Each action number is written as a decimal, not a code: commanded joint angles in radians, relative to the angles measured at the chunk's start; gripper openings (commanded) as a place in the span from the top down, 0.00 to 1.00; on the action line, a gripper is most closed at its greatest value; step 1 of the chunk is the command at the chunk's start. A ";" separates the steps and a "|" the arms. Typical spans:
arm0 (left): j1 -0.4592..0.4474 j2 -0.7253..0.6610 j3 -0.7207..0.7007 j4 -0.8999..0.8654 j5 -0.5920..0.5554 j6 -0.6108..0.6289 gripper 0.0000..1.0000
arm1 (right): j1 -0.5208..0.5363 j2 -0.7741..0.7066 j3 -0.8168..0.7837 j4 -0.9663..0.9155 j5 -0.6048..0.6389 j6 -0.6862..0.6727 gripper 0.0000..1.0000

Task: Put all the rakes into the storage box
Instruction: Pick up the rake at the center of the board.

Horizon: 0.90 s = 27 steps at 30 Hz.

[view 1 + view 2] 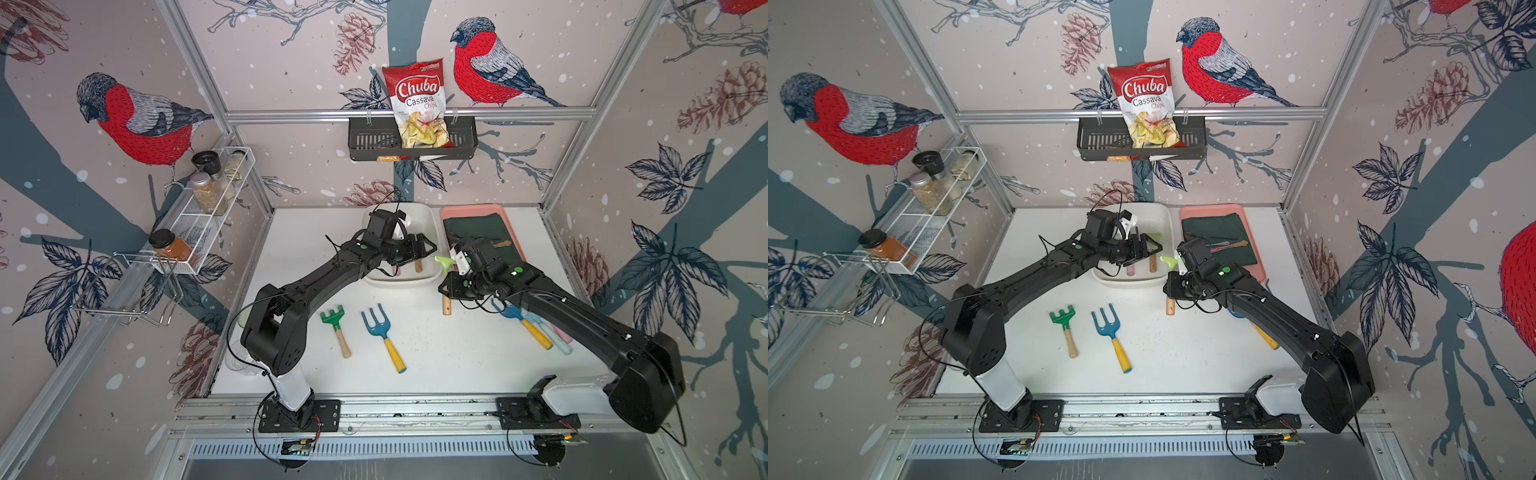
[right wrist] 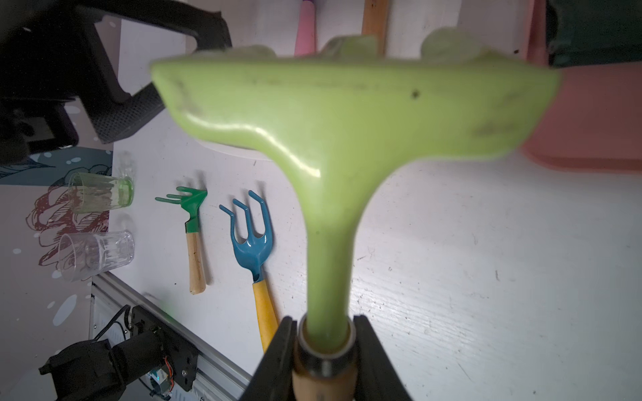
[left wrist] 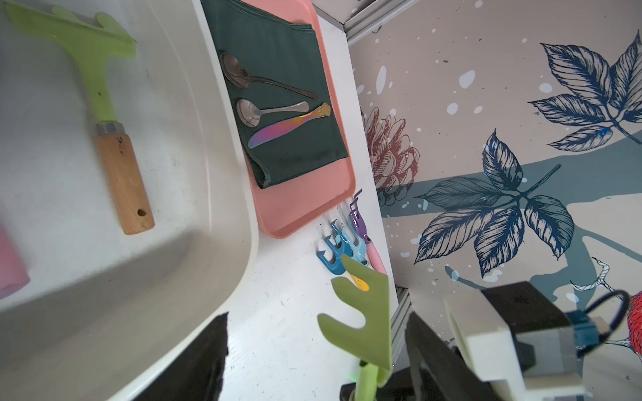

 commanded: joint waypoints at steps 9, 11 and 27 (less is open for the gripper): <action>-0.054 -0.011 -0.005 0.098 -0.020 -0.025 0.29 | -0.057 0.063 0.069 -0.031 -0.098 -0.108 0.77; -0.064 -0.003 -0.010 0.117 -0.014 -0.033 0.33 | -0.063 0.067 0.077 -0.030 -0.109 -0.108 0.77; -0.101 0.081 0.017 0.183 0.008 -0.063 0.74 | -0.063 0.073 0.105 -0.041 -0.120 -0.118 0.77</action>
